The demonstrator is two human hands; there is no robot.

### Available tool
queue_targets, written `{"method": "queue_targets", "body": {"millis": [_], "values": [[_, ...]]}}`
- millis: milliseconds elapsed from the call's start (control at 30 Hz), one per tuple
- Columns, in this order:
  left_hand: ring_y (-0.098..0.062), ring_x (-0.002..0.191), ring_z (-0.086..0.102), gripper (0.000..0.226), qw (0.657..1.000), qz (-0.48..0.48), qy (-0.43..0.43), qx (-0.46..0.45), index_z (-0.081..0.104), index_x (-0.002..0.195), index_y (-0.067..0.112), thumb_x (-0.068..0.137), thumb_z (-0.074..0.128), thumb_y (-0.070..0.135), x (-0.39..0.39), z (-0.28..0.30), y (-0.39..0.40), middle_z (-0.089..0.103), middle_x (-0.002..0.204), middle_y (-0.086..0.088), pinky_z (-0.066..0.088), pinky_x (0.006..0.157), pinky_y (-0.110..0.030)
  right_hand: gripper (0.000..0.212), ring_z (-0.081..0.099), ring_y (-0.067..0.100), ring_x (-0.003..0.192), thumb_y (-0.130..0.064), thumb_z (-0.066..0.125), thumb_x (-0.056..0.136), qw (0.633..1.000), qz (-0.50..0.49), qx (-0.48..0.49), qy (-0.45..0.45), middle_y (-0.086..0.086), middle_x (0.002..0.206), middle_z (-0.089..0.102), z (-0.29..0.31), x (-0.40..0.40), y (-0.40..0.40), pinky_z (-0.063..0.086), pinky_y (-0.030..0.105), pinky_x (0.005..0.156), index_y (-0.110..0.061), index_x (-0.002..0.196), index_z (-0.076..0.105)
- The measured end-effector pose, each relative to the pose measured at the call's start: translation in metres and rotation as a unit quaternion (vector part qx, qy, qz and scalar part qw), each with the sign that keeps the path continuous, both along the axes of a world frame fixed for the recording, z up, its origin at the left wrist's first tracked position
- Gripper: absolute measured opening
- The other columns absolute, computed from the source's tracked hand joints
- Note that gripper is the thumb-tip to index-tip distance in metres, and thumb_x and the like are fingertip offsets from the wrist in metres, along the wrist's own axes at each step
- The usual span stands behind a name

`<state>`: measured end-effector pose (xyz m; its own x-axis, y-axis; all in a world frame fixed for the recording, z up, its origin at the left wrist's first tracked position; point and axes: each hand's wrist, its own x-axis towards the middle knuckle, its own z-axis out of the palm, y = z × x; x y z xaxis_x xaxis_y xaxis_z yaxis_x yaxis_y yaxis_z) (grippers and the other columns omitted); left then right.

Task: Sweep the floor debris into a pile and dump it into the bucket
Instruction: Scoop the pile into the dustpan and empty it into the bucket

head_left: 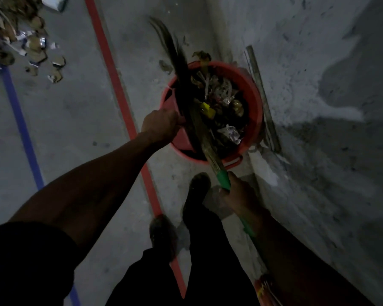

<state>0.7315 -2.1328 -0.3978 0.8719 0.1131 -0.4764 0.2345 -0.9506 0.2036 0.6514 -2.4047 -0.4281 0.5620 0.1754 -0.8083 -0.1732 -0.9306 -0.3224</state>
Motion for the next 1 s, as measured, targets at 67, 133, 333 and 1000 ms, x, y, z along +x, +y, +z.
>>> {"method": "queue_targets", "body": {"millis": [67, 133, 333, 1000], "values": [[-0.037, 0.082, 0.063, 0.036, 1.0, -0.006, -0.014, -0.006, 0.064, 0.097, 0.004, 0.097, 0.051, 0.038, -0.007, 0.016, 0.002, 0.066, 0.093, -0.02, 0.035, 0.06, -0.034, 0.062, 0.056, 0.034, 0.117, -0.038, 0.059, 0.094, 1.0, -0.01, -0.005, 0.02, 0.012, 0.13, 0.057, 0.002, -0.003, -0.001, 0.048, 0.043, 0.096, -0.023, 0.148, 0.033], [-0.037, 0.08, 0.064, 0.037, 1.0, 0.002, -0.027, -0.01, 0.064, 0.096, 0.002, 0.097, 0.052, 0.037, -0.019, 0.036, 0.004, 0.066, 0.09, -0.021, 0.035, 0.059, -0.034, 0.056, 0.059, 0.033, 0.111, -0.038, 0.06, 0.092, 0.999, -0.036, 0.003, 0.028, 0.01, 0.122, 0.061, 0.007, -0.008, -0.002, 0.05, 0.045, 0.093, -0.024, 0.142, 0.039], [-0.041, 0.09, 0.06, 0.028, 0.998, 0.01, -0.067, -0.016, 0.064, 0.108, 0.003, 0.096, 0.056, 0.027, -0.075, 0.083, 0.023, 0.063, 0.096, -0.023, 0.032, 0.064, -0.034, 0.052, 0.06, 0.035, 0.102, -0.03, 0.06, 0.092, 0.998, -0.064, 0.021, 0.018, 0.013, 0.117, 0.06, 0.031, -0.022, 0.003, 0.05, 0.04, 0.085, -0.017, 0.139, 0.041], [-0.03, 0.086, 0.061, 0.031, 0.884, 0.395, -0.194, -0.158, 0.065, 0.108, 0.011, 0.089, 0.061, 0.035, -0.341, 0.17, 0.093, 0.066, 0.092, -0.008, 0.039, 0.067, -0.031, 0.017, 0.054, 0.022, 0.055, -0.01, 0.06, 0.095, 0.949, -0.242, 0.192, -0.059, 0.013, 0.074, 0.057, 0.207, -0.154, 0.064, 0.045, 0.023, 0.043, -0.009, 0.112, 0.062]]}}
